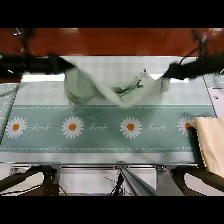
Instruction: Fold the shirts.
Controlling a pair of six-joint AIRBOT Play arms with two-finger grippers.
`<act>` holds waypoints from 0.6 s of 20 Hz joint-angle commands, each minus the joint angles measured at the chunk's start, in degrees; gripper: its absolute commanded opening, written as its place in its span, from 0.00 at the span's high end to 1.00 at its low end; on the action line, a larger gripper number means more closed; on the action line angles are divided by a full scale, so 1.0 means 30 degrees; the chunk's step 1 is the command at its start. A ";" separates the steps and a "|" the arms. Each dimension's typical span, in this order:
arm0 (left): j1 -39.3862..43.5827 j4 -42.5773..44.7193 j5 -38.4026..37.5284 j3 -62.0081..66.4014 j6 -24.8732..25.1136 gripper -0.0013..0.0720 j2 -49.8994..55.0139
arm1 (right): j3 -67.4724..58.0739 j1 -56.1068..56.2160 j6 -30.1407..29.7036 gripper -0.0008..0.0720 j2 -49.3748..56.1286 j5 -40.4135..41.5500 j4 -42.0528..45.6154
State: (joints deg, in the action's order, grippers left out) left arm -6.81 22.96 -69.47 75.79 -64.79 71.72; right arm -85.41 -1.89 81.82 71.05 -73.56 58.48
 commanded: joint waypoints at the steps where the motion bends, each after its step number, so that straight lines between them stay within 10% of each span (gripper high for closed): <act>1: -0.2747 -0.0962 0.0991 0.5515 -0.2652 0.95 -0.2397 | -0.9675 0.0029 0.1239 0.96 -0.0211 -0.1275 0.1902; 12: -0.5690 1.0579 -0.2069 1.1271 -0.4874 0.95 -1.2320 | -1.0134 0.0051 0.1122 0.96 -1.0564 -0.1756 0.5508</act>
State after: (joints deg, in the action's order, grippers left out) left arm -24.95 44.05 -74.04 108.22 -77.73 42.15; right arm -116.42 -1.76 84.93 45.87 -77.45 70.94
